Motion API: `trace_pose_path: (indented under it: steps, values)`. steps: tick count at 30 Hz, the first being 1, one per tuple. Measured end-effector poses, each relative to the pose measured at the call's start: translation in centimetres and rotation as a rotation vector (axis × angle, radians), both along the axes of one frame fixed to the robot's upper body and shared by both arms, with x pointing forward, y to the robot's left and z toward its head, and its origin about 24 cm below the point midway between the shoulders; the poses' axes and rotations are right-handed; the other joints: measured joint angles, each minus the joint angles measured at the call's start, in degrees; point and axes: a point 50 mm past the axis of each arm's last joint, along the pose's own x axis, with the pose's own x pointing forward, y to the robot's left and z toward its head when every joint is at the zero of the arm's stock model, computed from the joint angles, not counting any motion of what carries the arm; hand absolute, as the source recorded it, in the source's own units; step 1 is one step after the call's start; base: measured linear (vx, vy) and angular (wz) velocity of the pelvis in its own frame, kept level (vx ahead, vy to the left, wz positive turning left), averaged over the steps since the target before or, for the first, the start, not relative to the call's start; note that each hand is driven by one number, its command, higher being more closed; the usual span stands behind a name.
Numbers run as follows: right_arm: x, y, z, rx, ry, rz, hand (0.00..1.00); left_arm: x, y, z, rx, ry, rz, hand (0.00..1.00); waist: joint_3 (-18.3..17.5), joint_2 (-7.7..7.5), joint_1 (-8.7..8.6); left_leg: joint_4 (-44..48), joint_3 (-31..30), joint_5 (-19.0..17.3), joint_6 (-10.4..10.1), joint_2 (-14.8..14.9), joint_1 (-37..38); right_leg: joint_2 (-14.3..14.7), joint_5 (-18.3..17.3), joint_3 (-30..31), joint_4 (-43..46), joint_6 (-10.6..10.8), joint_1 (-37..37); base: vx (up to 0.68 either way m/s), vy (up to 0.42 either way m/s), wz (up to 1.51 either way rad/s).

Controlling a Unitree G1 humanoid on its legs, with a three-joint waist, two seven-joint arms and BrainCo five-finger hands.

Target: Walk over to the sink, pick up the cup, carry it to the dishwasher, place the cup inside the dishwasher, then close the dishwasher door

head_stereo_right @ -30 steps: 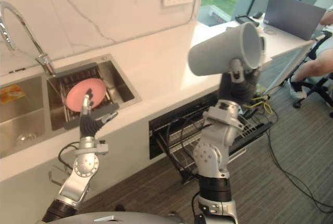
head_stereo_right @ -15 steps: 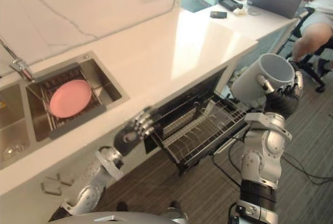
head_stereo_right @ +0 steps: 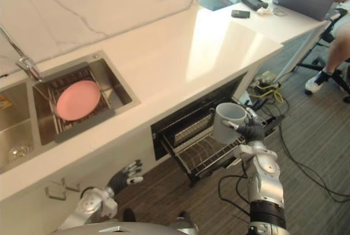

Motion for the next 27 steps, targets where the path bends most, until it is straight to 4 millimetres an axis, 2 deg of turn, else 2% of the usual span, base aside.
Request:
trace_pose_path:
  steps: [5, 8, 14, 19, 21, 23, 24, 27]
  values:
    - [0.1, 0.8, -1.8, -0.061, 0.101, 0.041, 1.00, -3.6, 2.9, -3.6, 0.203, 0.160, 0.038, 0.00, 0.1, -0.10, 0.33, -0.8, 0.0, 0.2, -0.1, 0.0, 0.2, 0.0, 0.0, -0.5, 0.1, -0.1, 0.2, 0.01, 0.003, 0.02]
    - [-0.3, 0.3, -3.5, -0.100, 0.203, 0.019, 1.00, -3.9, 4.5, -3.9, 0.249, 0.151, 0.127, 0.00, 0.1, -0.12, 1.01, -0.8, -0.8, 0.4, -0.1, -0.1, 0.3, -0.1, -0.1, -1.5, 0.3, 0.0, 0.8, 0.03, 0.006, 0.15]
    - [0.4, -0.5, -4.5, -0.215, 0.309, -0.058, 1.00, -4.3, 5.6, -4.0, 0.265, 0.144, 0.189, 0.00, 0.4, 0.04, 2.31, 0.0, -1.7, 0.2, -1.2, -0.1, 0.7, -0.7, -1.6, -2.3, 2.8, 0.1, 1.0, 0.02, 0.011, 0.08]
    - [1.5, -1.6, -3.8, -0.265, 0.344, -0.081, 1.00, -5.1, 7.1, -4.5, 0.295, 0.186, 0.251, 0.00, 2.6, 0.98, 3.06, 1.3, -2.7, 0.0, -1.5, -0.1, -1.2, -1.5, -2.8, -3.1, 5.5, 0.0, -0.7, -0.03, 0.018, 0.13]
    - [2.3, -2.1, -3.2, -0.269, 0.346, -0.105, 1.00, -6.6, 7.7, -5.1, 0.328, 0.237, 0.269, 0.00, 4.2, 1.50, 3.42, 1.2, -3.1, 0.4, -1.4, 0.0, -2.5, -1.8, -3.1, -3.5, 7.0, -0.2, -2.3, -0.04, 0.013, 0.11]
    - [2.7, -2.8, -2.6, -0.280, 0.346, -0.131, 1.00, -7.3, 7.8, -5.3, 0.331, 0.257, 0.273, 0.00, 5.6, 1.80, 3.45, 1.2, -3.3, 1.3, -1.1, -0.1, -4.0, -2.1, -3.2, -4.6, 7.9, -0.2, -3.6, -0.04, 0.018, 0.30]
    - [3.0, -3.3, -2.1, -0.289, 0.343, -0.144, 1.00, -7.2, 7.7, -5.2, 0.327, 0.248, 0.275, 0.00, 6.4, 2.57, 3.67, 1.2, -3.7, 1.9, -1.1, -0.2, -5.1, -2.5, -3.4, -4.8, 8.8, -0.3, -4.6, -0.05, 0.025, 0.33]
    - [4.3, -3.4, -1.1, -0.282, 0.320, -0.157, 1.00, -6.5, 7.7, -4.9, 0.315, 0.204, 0.283, 0.00, 8.8, 2.78, 3.88, 1.1, -5.1, 3.0, -1.1, -0.4, -6.8, -3.1, -3.8, -6.0, 10.7, -0.5, -6.2, -0.04, 0.018, 0.26]
